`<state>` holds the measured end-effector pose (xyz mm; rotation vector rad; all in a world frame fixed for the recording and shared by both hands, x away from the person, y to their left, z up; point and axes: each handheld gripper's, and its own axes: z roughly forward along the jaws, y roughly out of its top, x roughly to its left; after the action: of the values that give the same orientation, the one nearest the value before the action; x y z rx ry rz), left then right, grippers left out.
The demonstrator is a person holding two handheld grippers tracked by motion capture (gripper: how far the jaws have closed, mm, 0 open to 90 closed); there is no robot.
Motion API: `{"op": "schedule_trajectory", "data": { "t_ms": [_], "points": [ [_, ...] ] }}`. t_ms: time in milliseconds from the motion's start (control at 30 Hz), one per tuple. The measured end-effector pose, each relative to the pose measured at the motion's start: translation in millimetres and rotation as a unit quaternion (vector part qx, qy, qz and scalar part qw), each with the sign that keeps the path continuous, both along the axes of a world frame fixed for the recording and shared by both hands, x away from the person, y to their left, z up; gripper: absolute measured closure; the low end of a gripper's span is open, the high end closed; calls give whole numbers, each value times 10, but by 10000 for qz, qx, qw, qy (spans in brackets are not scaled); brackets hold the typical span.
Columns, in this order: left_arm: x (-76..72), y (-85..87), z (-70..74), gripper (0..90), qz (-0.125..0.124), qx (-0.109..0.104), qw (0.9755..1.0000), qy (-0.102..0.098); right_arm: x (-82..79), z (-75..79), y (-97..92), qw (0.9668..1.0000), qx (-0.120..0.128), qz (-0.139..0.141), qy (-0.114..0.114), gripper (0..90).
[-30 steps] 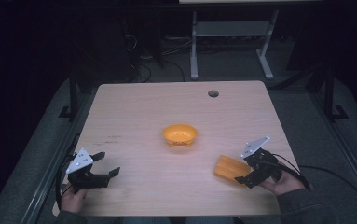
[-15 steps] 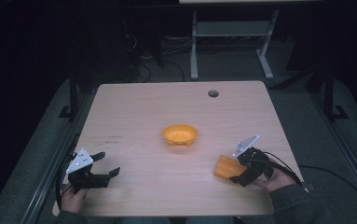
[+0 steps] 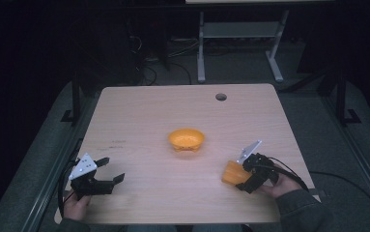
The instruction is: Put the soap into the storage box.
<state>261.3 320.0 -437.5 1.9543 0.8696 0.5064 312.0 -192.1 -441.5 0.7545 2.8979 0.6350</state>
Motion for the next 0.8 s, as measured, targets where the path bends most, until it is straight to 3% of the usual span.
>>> {"op": "schedule_trajectory", "data": {
  "t_ms": [800],
  "points": [
    [0, 4, 8, 143, -16, -19, 10000, -7, 56, -85, 118, 9995, -290, 122, 4, 192]
  ]
}}
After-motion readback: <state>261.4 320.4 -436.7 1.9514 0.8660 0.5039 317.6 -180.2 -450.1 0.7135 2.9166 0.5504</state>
